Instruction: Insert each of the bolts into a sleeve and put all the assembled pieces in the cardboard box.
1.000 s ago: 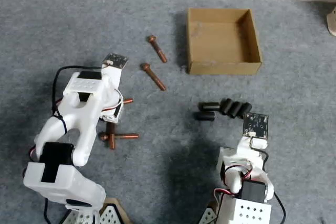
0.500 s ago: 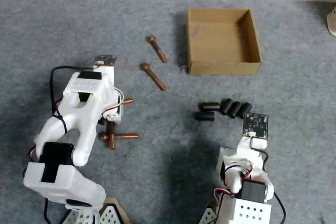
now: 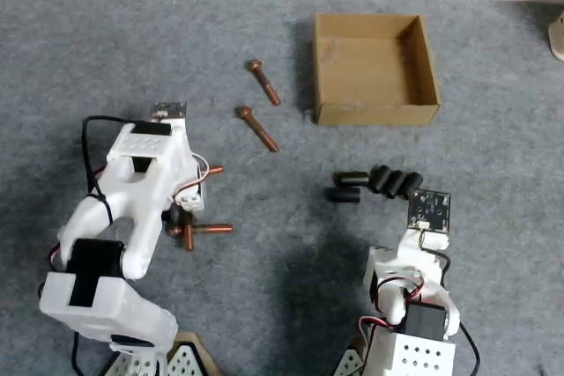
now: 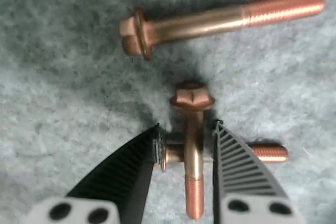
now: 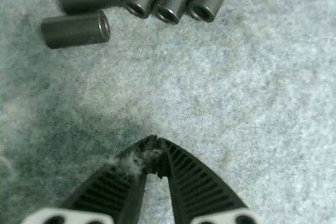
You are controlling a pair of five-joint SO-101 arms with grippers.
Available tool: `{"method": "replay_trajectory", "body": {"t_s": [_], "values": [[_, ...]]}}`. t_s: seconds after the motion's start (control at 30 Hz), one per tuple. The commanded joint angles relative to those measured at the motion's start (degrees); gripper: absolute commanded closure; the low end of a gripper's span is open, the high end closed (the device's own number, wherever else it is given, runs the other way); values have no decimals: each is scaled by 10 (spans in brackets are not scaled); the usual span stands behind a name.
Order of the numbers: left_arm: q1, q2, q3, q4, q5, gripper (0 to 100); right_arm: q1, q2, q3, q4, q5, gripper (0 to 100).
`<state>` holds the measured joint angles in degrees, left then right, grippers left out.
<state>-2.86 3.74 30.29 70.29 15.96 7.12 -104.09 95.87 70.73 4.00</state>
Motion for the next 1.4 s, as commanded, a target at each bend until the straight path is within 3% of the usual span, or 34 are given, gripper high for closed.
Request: {"method": "replay_trajectory", "body": {"t_s": [0.0,0.17,0.3,0.37,0.5,0.73,0.93,1.17,1.37], "values": [[30,-28,-1,-22,16,839,2,-5,90,0,3,994],[75,-27,-6,-20,12,843,1,-5,90,-4,4,994],[106,-27,-3,-25,11,991,-1,-5,90,-4,4,994],[106,-27,-2,-21,11,974,-1,-5,90,-5,4,994],[76,-27,2,-23,14,996,1,-5,90,-6,4,994],[7,-27,5,-22,13,993,16,-5,90,-137,11,994],[-9,-26,6,-25,11,993,24,-5,90,-247,141,989],[-7,-27,41,-89,11,993,-5,1,90,-255,149,988],[-6,-27,47,-103,13,993,-30,1,80,-228,200,988]]}}
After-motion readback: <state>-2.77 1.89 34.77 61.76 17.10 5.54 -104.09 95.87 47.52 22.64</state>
